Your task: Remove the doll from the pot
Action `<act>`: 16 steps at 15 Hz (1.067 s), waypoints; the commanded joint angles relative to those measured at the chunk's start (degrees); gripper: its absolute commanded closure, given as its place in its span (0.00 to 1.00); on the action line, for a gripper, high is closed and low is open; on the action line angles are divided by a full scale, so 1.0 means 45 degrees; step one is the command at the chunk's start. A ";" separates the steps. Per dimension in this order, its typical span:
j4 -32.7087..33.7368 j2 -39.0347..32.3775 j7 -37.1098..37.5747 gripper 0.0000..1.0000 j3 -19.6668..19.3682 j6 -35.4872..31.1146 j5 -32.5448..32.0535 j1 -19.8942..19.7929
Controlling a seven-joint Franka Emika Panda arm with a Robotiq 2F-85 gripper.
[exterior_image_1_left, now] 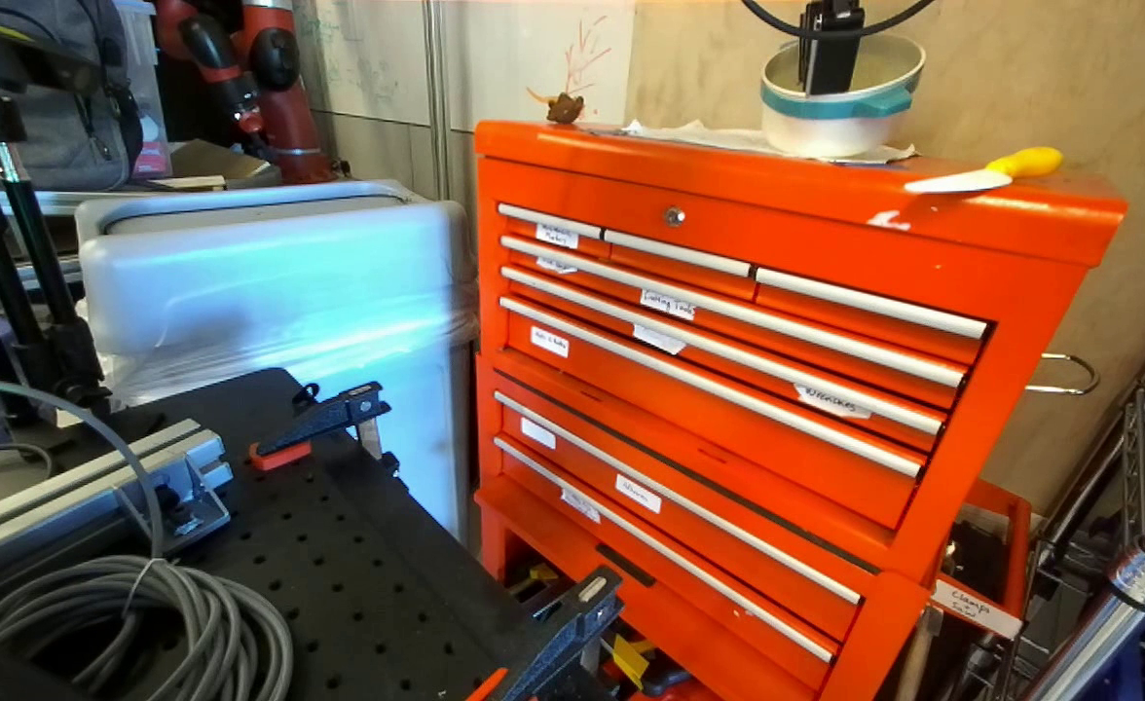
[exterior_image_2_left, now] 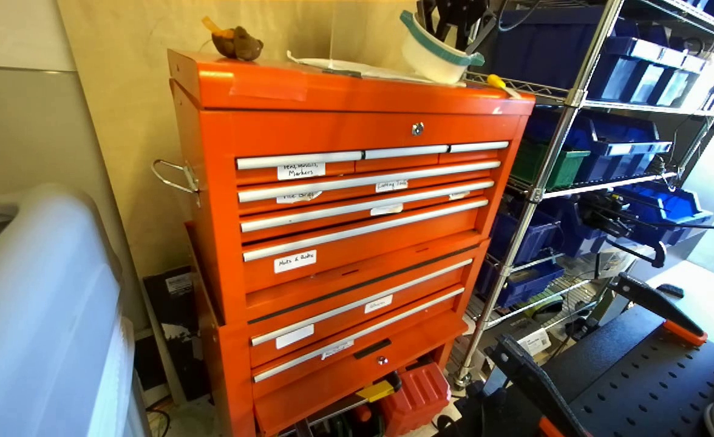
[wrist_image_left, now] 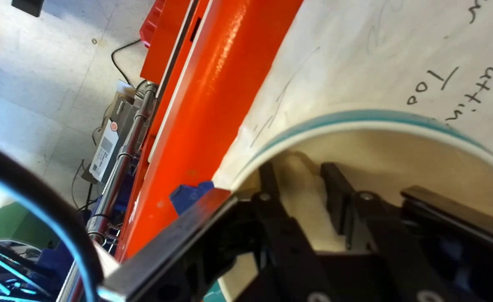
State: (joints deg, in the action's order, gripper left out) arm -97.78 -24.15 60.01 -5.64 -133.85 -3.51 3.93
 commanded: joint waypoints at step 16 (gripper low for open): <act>0.2428 -0.0055 -0.2127 0.98 0.0355 0.6003 0.1161 -0.0191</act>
State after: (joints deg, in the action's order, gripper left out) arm -89.23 -24.26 52.39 -4.24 -109.11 2.19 3.38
